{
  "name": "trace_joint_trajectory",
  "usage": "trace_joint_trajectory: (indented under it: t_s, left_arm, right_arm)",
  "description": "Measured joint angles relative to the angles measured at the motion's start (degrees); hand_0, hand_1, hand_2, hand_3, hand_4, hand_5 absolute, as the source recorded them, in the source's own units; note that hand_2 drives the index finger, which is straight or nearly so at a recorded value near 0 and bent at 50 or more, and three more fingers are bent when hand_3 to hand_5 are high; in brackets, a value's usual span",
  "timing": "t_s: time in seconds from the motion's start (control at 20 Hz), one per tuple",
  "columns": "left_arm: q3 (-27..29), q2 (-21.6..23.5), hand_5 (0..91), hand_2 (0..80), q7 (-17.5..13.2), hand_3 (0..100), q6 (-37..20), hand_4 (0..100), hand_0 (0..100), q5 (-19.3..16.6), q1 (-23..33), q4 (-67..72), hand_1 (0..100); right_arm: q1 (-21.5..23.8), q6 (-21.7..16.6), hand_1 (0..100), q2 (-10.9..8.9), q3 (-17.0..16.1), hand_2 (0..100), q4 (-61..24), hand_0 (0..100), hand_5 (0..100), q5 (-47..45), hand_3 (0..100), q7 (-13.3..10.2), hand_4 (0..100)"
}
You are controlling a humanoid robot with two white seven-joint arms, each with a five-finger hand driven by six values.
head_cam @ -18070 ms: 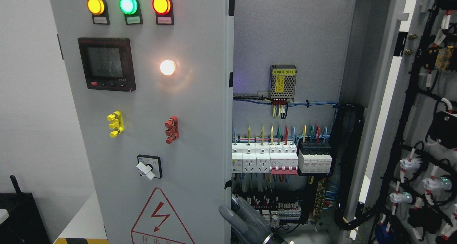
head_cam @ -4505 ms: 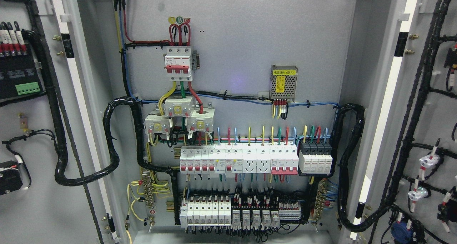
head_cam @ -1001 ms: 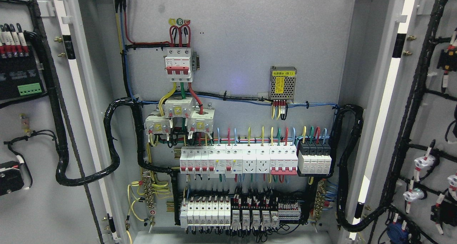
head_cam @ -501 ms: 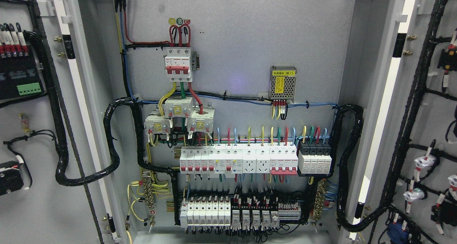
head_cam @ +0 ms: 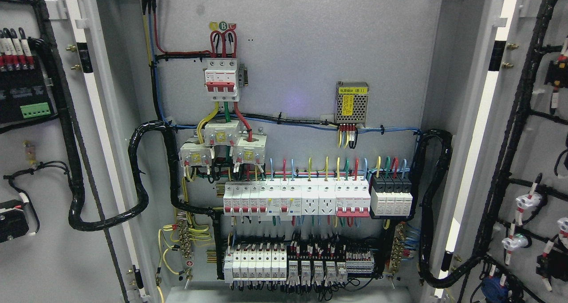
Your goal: Open door with both hands
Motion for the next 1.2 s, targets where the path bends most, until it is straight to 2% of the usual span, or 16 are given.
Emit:
trace_joint_trajectory:
  t_s: [0.15, 0.3, 0.7, 1.2]
  left_arm:
    - [-0.10, -1.03, 0.0, 0.0, 0.03, 0, 0.08, 0, 12, 0.00, -2.64, 4.88, 39]
    - [-0.13, -1.75, 0.0, 0.0, 0.21, 0, 0.23, 0, 12, 0.01, -4.45, 8.63, 39]
    - [0.00, -3.37, 0.0, 0.0, 0.00, 0, 1.84, 0, 12, 0.02, -7.47, 14.92, 39]
    - [0.31, -4.40, 0.0, 0.0, -0.02, 0, 2.04, 0, 12, 0.29, -8.32, 18.46, 39]
  right_arm:
    - [-1.54, 3.72, 39, 1.07, -0.68, 0, 2.50, 12, 0, 3.30, 0, -1.29, 0]
    - [-2.57, 5.23, 39, 2.07, -1.20, 0, 4.48, 12, 0, 5.40, 0, -2.79, 0]
    - [-3.12, 5.84, 39, 4.07, -1.99, 0, 7.72, 12, 0, 8.51, 0, -3.76, 0]
    - [-2.88, 5.87, 39, 5.21, -2.91, 0, 9.53, 12, 0, 9.36, 0, -3.83, 0]
